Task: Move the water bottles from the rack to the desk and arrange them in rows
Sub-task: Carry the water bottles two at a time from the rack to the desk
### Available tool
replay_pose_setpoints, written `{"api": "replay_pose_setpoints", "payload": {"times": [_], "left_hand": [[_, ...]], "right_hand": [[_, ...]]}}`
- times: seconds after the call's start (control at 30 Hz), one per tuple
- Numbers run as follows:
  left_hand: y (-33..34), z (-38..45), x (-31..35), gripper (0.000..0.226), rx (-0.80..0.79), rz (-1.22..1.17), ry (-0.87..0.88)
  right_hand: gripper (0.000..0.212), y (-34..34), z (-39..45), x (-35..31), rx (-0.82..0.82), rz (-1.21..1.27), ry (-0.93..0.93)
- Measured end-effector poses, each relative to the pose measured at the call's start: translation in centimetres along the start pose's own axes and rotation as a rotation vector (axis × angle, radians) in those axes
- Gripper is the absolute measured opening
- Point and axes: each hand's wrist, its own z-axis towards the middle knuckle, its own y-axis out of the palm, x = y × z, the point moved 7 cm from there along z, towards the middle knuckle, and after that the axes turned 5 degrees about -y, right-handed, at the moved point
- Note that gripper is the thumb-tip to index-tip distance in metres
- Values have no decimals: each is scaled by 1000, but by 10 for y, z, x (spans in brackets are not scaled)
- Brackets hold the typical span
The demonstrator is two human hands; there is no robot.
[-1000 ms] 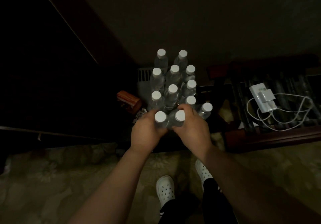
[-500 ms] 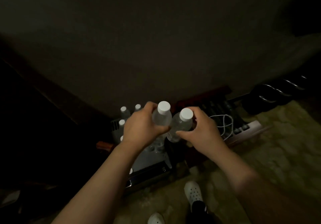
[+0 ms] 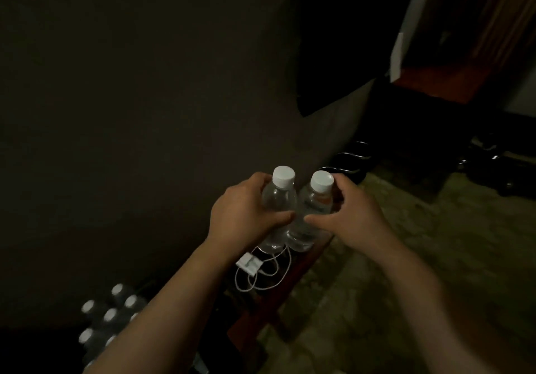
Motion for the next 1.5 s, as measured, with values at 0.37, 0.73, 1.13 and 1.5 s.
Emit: {"api": "replay_pose_setpoints", "payload": {"times": [0.37, 0.73, 1.13, 1.5], "left_hand": [[130, 125, 226, 58, -67, -147, 165], [245, 260, 382, 48, -105, -187, 303], [375, 491, 517, 53, -188, -202, 456], [511, 642, 655, 56, -211, -171, 505]], "right_hand": [[65, -259, 59, 103, 220, -135, 17], [63, -427, 124, 203, 457, -143, 96], [61, -578, 300, 324, 534, -207, 99], [63, -736, 428, 460, 549, -182, 91]]}}
